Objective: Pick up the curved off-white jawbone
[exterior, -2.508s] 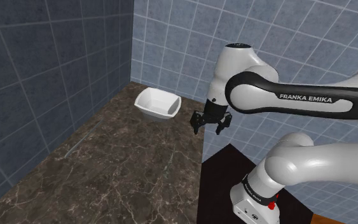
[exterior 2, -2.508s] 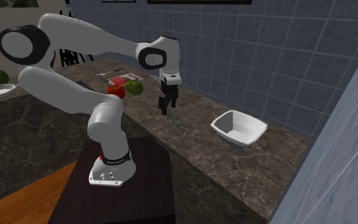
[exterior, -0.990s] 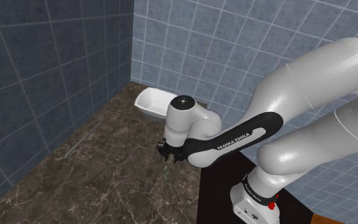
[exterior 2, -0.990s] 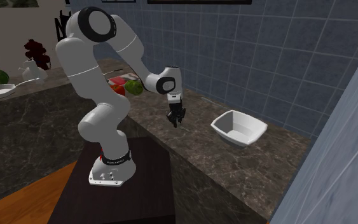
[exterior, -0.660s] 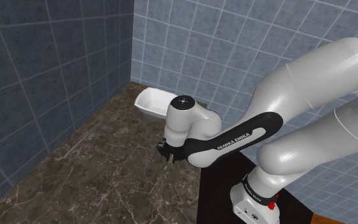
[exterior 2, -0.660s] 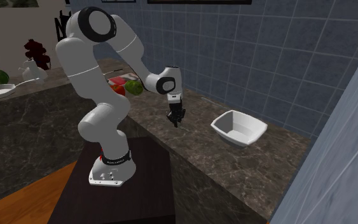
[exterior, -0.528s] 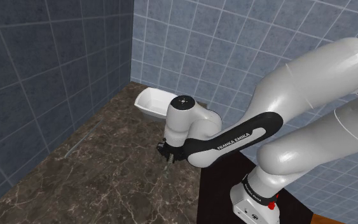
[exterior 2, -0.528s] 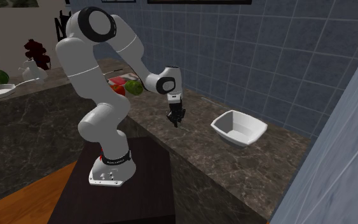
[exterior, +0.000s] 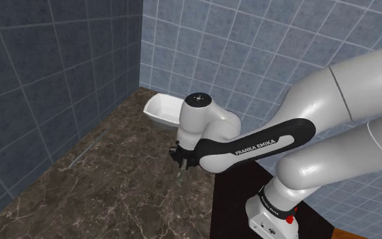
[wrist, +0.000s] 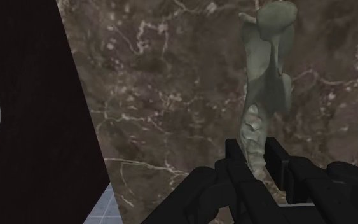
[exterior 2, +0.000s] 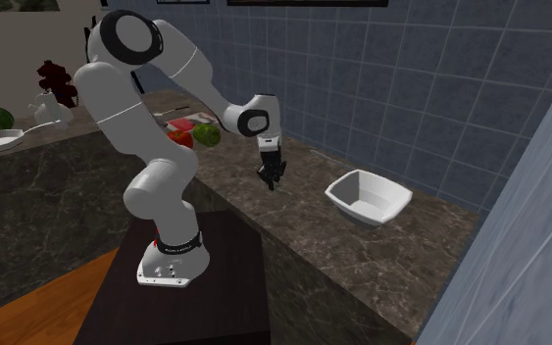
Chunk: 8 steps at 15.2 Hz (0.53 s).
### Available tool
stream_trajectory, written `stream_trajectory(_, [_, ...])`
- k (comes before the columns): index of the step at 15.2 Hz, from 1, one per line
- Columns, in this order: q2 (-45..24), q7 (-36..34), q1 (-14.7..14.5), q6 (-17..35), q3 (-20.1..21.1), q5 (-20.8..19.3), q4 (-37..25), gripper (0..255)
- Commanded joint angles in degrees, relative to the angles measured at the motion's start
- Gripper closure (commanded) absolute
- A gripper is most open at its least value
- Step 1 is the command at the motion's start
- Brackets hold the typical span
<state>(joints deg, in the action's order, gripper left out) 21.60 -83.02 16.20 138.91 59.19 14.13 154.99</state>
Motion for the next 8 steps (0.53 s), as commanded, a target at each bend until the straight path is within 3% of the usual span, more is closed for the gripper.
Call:
stream_trajectory(1, [1.72,0.99,-1.45,-2.29,-1.62,1.00,-0.67,255])
stream_trajectory(8, [7.07,3.69,-4.97,-9.53,-6.52,2.89,-2.75,255])
